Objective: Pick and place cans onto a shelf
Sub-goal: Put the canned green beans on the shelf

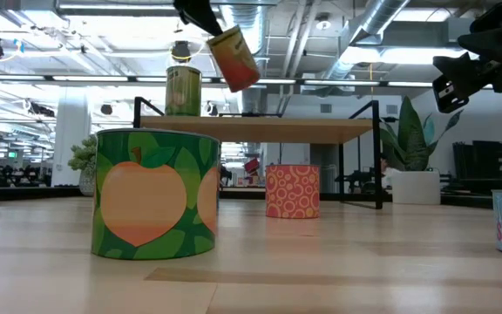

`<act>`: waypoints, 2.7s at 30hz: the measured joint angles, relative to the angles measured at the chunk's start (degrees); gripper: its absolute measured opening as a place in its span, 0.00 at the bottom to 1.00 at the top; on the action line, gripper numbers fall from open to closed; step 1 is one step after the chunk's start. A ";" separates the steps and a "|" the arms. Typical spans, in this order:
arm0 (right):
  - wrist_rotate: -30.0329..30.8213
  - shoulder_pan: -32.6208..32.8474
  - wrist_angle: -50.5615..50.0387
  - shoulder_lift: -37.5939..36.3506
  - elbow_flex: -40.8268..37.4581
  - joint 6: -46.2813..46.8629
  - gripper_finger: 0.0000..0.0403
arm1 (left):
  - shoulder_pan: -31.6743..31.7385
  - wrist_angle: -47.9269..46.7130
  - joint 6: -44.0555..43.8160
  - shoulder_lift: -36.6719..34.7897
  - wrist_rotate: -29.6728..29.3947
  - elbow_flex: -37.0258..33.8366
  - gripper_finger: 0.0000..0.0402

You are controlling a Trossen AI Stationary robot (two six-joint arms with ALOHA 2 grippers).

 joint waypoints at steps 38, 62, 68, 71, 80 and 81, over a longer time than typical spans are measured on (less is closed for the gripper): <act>-0.37 0.09 0.34 0.00 -0.01 7.65 0.45 | 9.94 -23.06 -17.57 26.34 1.82 37.64 0.00; -0.50 0.09 0.10 0.00 0.00 8.74 0.45 | 1.08 -29.15 -28.39 26.22 2.29 37.69 0.00; -0.50 0.09 0.11 0.00 0.01 8.92 0.45 | -1.01 -29.77 -27.02 26.22 2.04 37.69 0.00; -0.50 0.09 0.11 0.00 0.01 8.94 0.45 | -1.25 -29.77 -30.24 26.22 -0.79 37.69 0.00; -0.50 0.09 0.13 0.00 0.00 9.09 0.45 | -1.58 -31.37 -29.56 26.22 -2.52 37.66 0.00; -0.50 0.09 0.13 0.00 0.01 9.09 0.45 | -1.56 -31.20 -30.86 26.22 -2.94 37.66 0.00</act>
